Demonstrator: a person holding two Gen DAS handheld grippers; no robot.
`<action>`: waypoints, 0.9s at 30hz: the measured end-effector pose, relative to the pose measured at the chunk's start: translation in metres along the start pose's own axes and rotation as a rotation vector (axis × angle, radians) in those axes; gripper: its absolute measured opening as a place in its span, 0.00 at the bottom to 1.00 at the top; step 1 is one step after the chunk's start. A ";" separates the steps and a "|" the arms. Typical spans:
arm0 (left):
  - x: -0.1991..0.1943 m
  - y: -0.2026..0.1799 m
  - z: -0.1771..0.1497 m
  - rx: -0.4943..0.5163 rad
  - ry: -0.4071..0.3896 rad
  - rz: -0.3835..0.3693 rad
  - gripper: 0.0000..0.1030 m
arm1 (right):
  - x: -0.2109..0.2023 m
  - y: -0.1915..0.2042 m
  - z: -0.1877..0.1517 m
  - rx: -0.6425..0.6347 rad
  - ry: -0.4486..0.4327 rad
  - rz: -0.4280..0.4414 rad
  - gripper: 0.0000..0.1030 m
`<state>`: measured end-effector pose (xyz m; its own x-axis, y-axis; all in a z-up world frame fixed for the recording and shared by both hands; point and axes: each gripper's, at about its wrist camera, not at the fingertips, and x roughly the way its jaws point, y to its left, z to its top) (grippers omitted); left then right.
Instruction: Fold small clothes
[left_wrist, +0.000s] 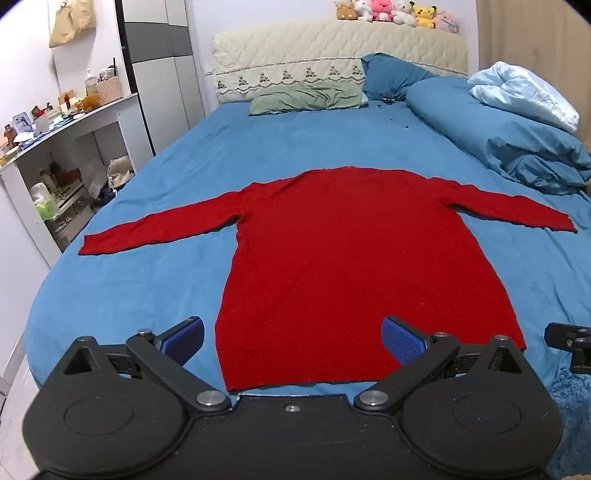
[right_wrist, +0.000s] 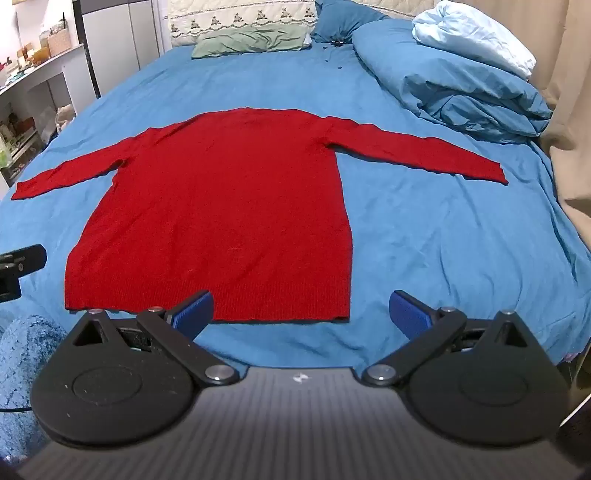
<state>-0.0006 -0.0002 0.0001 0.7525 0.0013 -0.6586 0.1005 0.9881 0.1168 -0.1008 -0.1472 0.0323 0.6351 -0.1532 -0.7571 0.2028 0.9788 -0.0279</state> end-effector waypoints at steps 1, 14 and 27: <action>0.000 0.000 0.000 0.000 -0.001 -0.001 1.00 | 0.000 0.000 0.000 -0.001 0.002 -0.003 1.00; -0.003 -0.009 -0.001 -0.001 0.004 0.000 1.00 | -0.001 0.008 0.001 0.005 0.010 -0.001 1.00; -0.002 0.000 -0.002 -0.013 -0.002 -0.002 1.00 | 0.001 0.002 -0.001 0.005 0.005 0.002 1.00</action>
<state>-0.0033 0.0004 -0.0007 0.7539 -0.0010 -0.6570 0.0938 0.9899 0.1061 -0.1006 -0.1448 0.0305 0.6316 -0.1508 -0.7605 0.2053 0.9784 -0.0235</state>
